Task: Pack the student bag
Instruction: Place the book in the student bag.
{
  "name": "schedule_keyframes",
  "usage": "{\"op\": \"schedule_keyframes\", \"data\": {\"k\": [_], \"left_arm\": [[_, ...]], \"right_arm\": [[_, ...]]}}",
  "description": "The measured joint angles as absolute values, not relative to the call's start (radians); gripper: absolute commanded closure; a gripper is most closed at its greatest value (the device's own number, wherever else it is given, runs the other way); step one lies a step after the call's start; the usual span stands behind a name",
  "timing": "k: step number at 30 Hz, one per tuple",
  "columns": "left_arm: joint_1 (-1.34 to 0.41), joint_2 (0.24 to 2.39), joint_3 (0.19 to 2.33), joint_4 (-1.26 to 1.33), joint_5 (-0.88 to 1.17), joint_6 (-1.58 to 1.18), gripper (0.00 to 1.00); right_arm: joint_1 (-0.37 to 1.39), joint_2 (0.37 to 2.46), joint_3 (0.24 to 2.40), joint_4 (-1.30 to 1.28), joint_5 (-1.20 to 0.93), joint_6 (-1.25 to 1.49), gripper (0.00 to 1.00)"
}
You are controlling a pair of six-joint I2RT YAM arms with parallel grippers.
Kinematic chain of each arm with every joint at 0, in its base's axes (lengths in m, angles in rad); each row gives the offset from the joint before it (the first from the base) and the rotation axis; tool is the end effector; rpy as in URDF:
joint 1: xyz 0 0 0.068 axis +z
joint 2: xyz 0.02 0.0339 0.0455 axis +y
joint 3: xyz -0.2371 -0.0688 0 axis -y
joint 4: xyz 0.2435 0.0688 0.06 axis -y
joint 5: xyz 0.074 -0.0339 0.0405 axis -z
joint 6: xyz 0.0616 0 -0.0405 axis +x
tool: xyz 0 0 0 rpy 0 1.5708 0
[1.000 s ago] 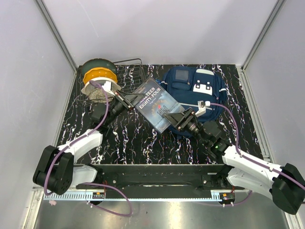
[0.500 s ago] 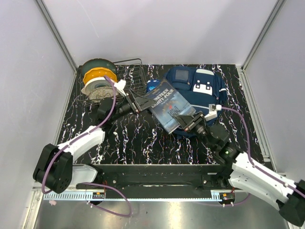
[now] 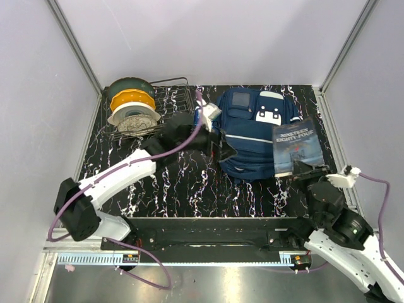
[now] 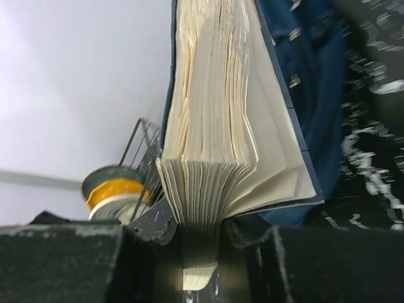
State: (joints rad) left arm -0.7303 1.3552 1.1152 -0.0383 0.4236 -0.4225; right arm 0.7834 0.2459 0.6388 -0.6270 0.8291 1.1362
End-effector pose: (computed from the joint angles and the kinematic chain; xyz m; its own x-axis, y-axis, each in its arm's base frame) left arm 0.2403 -0.2491 0.3098 -0.5568 -0.0032 -0.8307 0.7393 0.4541 -0.4973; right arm 0.1061 0.0415 0.2931 -0.0407 0.8243 -0.5647 0.1623 0.5631 0.8103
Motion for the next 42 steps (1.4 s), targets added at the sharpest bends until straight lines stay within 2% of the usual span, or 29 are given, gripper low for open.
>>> {"op": "schedule_keyframes", "data": {"k": [7,16,26,28,33,37,38,40,42], "left_arm": [[-0.843,1.544,1.195,-0.183,0.387,-0.125,0.01],[-0.88,1.74,1.316,-0.217,0.361,0.107,0.02],[-0.942,1.889,1.432,-0.15,0.372,0.197,0.15],[-0.954,1.927,1.456,-0.149,0.372,0.214,0.22],[-0.979,2.031,1.516,-0.167,0.352,0.256,0.32],[-0.984,2.076,1.526,-0.162,0.311,0.278,0.5],[-0.984,2.081,1.528,-0.162,0.305,0.278,0.59],[-0.984,2.088,1.534,-0.159,0.286,0.282,0.68],[-0.984,2.091,1.539,-0.156,0.265,0.278,0.81]], "right_arm": [[0.783,0.249,0.79,-0.95,0.982,1.236,1.0],[0.783,0.233,0.806,-1.082,0.978,1.296,1.0],[0.783,0.218,0.812,-1.131,0.937,1.354,1.0],[0.783,0.215,0.812,-1.141,0.926,1.361,1.0],[0.783,0.206,0.812,-1.159,0.902,1.372,1.0],[0.783,0.185,0.812,-1.177,0.889,1.393,1.0],[0.783,0.178,0.812,-1.185,0.888,1.396,1.0],[0.783,0.166,0.812,-1.201,0.888,1.403,1.0],[0.783,0.158,0.812,-1.214,0.888,1.409,1.0]]}}
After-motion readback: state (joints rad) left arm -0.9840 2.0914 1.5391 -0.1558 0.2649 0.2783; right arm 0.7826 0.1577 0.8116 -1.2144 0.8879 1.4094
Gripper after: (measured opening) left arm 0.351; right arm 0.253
